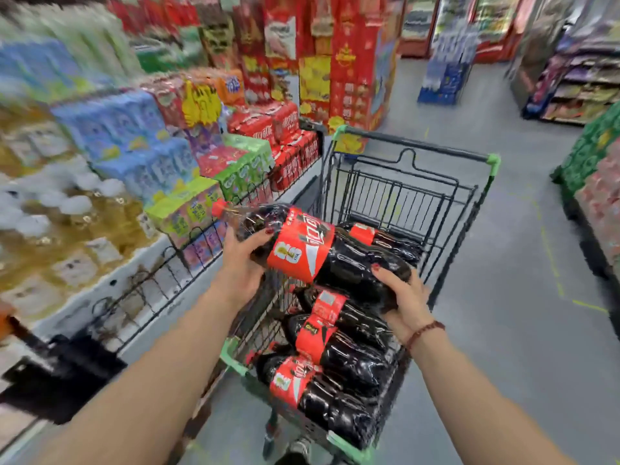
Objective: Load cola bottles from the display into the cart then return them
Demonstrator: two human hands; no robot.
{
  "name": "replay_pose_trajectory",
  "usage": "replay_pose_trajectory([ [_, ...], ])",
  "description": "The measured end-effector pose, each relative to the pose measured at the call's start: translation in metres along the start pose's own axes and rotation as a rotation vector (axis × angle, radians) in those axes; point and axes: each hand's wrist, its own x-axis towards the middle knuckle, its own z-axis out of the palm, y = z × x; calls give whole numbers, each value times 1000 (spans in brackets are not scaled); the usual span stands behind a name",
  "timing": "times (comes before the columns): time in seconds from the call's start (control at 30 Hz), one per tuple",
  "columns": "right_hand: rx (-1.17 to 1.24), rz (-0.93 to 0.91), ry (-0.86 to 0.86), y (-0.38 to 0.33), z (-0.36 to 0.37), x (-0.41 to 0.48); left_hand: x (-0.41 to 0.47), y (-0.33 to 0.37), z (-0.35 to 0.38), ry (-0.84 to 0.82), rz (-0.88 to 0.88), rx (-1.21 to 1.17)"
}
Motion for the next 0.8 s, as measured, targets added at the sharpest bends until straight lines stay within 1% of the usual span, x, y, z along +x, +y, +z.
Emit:
replay_pose_trajectory([
  [0.07,28,7,-98,-3,11,-15,-33,25,2,9,79,34],
  [0.23,108,119,-293,13,44,-49,-113,82,-8,100,197,80],
  [0.37,99,213,-439,39,87,-86,-172,107,-30,201,325,76],
  [0.47,167,317,-561,63,119,-113,-209,115,-40,296,359,95],
  [0.6,112,450,-677,93,167,-163,-269,141,-76,457,472,55],
  [0.8,-21,518,-930,156,233,-253,-384,186,-154,661,584,-48],
])
